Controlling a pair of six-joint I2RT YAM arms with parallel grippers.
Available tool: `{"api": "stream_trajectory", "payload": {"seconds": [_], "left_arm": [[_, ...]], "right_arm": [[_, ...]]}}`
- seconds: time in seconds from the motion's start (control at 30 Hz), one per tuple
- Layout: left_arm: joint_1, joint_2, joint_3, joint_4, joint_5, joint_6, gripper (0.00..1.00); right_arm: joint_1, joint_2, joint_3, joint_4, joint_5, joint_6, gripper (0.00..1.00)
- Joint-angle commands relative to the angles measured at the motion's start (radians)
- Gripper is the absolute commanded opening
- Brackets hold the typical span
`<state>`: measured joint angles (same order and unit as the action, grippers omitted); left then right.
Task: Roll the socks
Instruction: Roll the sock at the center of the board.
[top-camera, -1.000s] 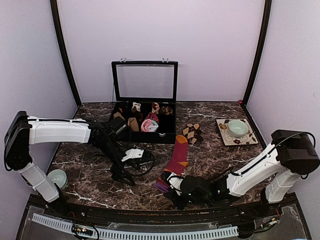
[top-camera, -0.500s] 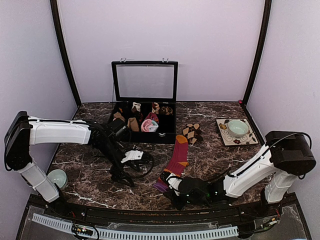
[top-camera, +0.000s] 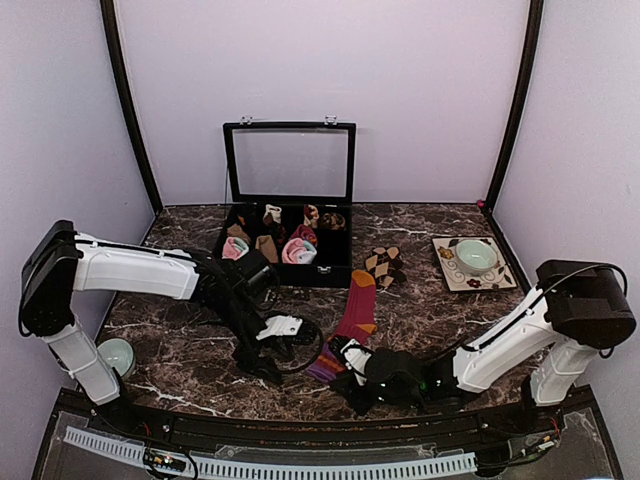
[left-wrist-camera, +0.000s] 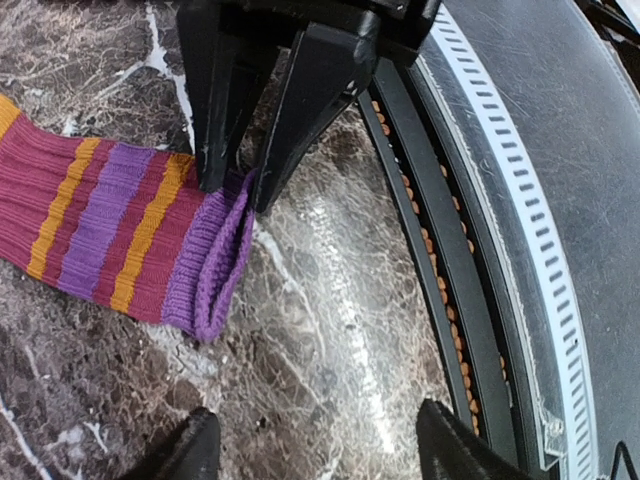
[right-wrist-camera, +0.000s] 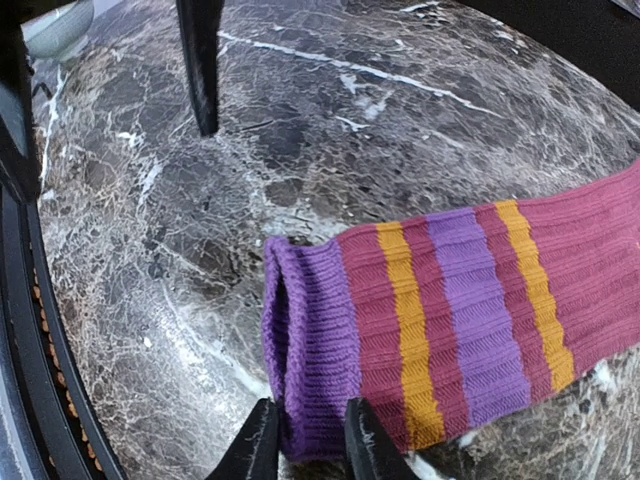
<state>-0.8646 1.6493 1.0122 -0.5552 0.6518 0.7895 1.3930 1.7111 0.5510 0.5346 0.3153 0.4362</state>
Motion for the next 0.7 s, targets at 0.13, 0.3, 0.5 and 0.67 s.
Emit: {"api": "stream_trajectory", "payload": {"seconds": [0.13, 0.3, 0.5, 0.67], "left_arm": [[-0.007, 0.058, 0.024, 0.116, 0.033, -0.005, 0.58], [-0.007, 0.071, 0.019, 0.158, 0.034, -0.014, 0.56], [-0.008, 0.083, 0.022, 0.154, 0.038, -0.012, 0.56], [-0.008, 0.069, 0.011, 0.138, 0.032, 0.005, 0.56]], "right_arm": [[-0.017, -0.041, -0.061, 0.142, -0.010, 0.058, 0.16], [-0.017, -0.010, -0.055, 0.198, -0.059, 0.069, 0.17], [-0.017, 0.021, -0.042, 0.209, -0.085, 0.074, 0.17], [-0.016, 0.041, -0.019, 0.183, -0.087, 0.071, 0.23]]}}
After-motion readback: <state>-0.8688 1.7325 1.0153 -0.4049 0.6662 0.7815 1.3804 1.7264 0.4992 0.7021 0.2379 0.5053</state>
